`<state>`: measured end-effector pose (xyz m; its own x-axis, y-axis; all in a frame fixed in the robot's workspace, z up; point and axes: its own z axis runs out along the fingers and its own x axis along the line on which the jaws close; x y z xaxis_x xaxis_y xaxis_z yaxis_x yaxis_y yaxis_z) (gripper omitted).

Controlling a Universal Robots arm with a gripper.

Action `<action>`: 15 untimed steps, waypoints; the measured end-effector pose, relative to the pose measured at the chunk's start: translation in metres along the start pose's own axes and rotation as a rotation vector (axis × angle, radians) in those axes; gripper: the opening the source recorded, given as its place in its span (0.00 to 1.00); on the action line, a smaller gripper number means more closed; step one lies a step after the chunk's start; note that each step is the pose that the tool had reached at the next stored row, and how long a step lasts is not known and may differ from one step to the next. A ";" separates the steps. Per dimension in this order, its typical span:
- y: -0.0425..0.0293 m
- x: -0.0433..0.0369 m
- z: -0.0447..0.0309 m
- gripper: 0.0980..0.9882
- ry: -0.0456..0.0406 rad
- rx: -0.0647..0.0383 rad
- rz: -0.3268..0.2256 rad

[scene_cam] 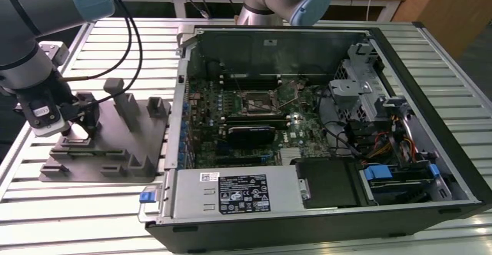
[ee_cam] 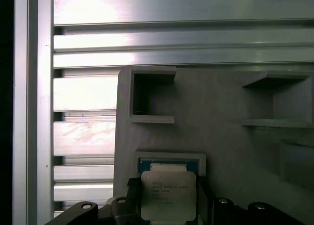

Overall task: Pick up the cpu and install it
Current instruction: 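Pick up the cpu and move it towards the insertion slot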

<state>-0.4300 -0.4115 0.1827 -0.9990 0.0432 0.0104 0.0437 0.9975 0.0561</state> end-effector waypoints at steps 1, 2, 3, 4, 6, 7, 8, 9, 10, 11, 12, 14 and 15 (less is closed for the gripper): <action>0.0000 0.0000 0.0000 0.50 0.0000 0.000 0.000; 0.0000 0.0000 0.0000 0.50 0.0000 0.000 0.000; 0.0000 0.0000 0.0000 0.50 0.0000 0.000 0.000; 0.0000 0.0000 0.0001 0.50 0.0000 0.000 0.000; 0.0000 0.0000 0.0000 0.50 -0.0003 0.000 0.000; 0.0001 0.0000 -0.0001 0.50 -0.0004 0.000 0.000; 0.0001 0.0000 -0.0004 0.50 -0.0004 0.000 0.000; 0.0001 0.0000 -0.0010 0.50 -0.0001 0.000 0.000; 0.0001 0.0000 -0.0017 0.50 0.0000 0.000 0.000; 0.0002 0.0001 -0.0026 0.50 0.0000 0.000 0.000; 0.0002 0.0001 -0.0037 0.50 0.0000 0.000 0.000; 0.0004 0.0001 -0.0060 0.50 0.0000 0.000 0.000; 0.0005 0.0001 -0.0072 0.50 -0.0002 0.000 0.000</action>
<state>-0.4300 -0.4115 0.1900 -0.9990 0.0433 0.0103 0.0438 0.9975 0.0563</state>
